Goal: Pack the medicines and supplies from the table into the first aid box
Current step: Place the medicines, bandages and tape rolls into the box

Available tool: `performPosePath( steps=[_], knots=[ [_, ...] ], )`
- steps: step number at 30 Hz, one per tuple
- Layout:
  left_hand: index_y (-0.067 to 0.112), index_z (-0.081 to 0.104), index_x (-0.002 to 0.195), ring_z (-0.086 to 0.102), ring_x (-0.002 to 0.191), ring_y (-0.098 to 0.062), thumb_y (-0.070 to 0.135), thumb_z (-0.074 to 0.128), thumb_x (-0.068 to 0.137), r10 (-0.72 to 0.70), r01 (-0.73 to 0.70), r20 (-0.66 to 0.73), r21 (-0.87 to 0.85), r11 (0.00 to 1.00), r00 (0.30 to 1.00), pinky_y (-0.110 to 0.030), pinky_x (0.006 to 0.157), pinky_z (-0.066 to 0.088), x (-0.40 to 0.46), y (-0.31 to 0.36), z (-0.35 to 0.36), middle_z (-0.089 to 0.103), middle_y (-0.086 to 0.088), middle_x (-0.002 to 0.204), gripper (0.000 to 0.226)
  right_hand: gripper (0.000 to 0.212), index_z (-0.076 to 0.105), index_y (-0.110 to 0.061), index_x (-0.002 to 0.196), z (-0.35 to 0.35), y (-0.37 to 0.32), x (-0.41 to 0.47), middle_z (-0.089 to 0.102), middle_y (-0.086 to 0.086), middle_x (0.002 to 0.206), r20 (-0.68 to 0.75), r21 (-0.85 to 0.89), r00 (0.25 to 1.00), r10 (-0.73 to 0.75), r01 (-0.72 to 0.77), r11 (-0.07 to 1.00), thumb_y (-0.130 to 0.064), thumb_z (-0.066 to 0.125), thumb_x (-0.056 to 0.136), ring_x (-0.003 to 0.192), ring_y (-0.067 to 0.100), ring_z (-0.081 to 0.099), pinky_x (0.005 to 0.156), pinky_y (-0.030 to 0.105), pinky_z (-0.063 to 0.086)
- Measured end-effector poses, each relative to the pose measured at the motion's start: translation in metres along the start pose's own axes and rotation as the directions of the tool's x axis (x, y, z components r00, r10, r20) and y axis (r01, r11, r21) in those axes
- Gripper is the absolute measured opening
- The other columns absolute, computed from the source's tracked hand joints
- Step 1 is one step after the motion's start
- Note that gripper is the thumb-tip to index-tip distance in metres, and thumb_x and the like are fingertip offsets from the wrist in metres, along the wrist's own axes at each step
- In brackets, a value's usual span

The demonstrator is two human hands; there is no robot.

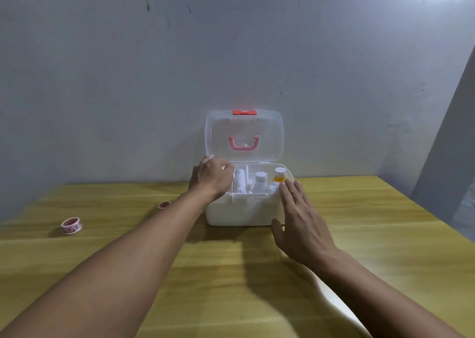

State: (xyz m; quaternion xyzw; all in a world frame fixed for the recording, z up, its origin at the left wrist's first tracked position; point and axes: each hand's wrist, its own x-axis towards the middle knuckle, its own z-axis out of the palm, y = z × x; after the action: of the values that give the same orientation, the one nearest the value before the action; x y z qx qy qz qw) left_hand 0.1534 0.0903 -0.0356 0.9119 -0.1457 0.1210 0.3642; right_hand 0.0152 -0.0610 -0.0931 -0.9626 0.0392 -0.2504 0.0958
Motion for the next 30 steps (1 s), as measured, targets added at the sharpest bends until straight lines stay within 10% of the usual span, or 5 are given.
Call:
performPosePath(
  steps=[5, 12, 20, 27, 30],
  knots=[
    [0.014, 0.050, 0.068, 0.055, 0.090, -0.037, 0.025, 0.035, 0.089, 0.060, -0.061, 0.079, 0.004, 0.998, 0.995, -0.043, 0.081, 0.046, -0.009, -0.016, -0.012, 0.059, -0.013, 0.091, 0.028, 0.072, 0.038, -0.001, 0.141, 0.000, -0.026, 0.007, 0.035, 0.020, 0.151, -0.124, -0.082, 0.985, -0.119, 0.110, 0.991, -0.012, 0.055, 0.072, 0.143, 0.036, 0.025, 0.114, 0.055, 0.026],
    [0.012, 0.055, 0.129, 0.050, 0.127, -0.030, 0.029, 0.054, 0.086, -0.098, 0.098, -0.009, 0.193, 0.976, 0.995, -0.037, 0.106, 0.041, -0.022, -0.082, -0.056, 0.057, -0.014, 0.135, 0.046, 0.078, 0.034, -0.002, 0.143, 0.014, -0.058, 0.023, 0.041, 0.019, 0.148, 0.036, -0.174, 0.942, -0.332, 0.334, 0.927, -0.012, 0.058, 0.069, 0.139, 0.036, 0.034, 0.115, 0.052, 0.024],
    [0.017, 0.053, 0.131, 0.051, 0.126, -0.030, 0.030, 0.065, 0.082, -0.193, 0.178, 0.056, 0.205, 0.962, 0.980, -0.034, 0.103, 0.043, -0.043, -0.143, -0.062, 0.055, -0.013, 0.138, 0.053, 0.077, 0.047, -0.001, 0.135, 0.029, -0.059, 0.021, 0.057, 0.015, 0.134, -0.042, -0.178, 0.946, -0.321, 0.309, 0.934, -0.013, 0.062, 0.060, 0.129, 0.033, 0.049, 0.109, 0.051, 0.037],
    [0.016, 0.057, 0.074, 0.062, 0.089, -0.035, 0.016, 0.055, 0.084, -0.051, 0.038, 0.048, 0.236, 0.971, 0.998, -0.034, 0.070, 0.048, -0.033, -0.144, -0.039, 0.067, -0.014, 0.091, 0.010, 0.079, 0.046, -0.001, 0.135, 0.033, -0.060, 0.021, 0.056, 0.016, 0.135, -0.070, -0.175, 0.947, -0.312, 0.296, 0.939, -0.012, 0.061, 0.058, 0.130, 0.033, 0.048, 0.111, 0.051, 0.035],
    [0.017, 0.068, 0.093, 0.062, 0.098, -0.033, 0.019, 0.065, 0.080, -0.035, 0.034, -0.002, 0.298, 0.954, 0.999, -0.036, 0.080, 0.052, -0.029, -0.156, -0.052, 0.068, -0.011, 0.102, 0.013, 0.080, 0.046, -0.002, 0.135, 0.035, -0.059, 0.021, 0.056, 0.016, 0.136, -0.075, -0.173, 0.948, -0.308, 0.292, 0.941, -0.009, 0.065, 0.057, 0.131, 0.034, 0.047, 0.111, 0.051, 0.034]
  ],
)
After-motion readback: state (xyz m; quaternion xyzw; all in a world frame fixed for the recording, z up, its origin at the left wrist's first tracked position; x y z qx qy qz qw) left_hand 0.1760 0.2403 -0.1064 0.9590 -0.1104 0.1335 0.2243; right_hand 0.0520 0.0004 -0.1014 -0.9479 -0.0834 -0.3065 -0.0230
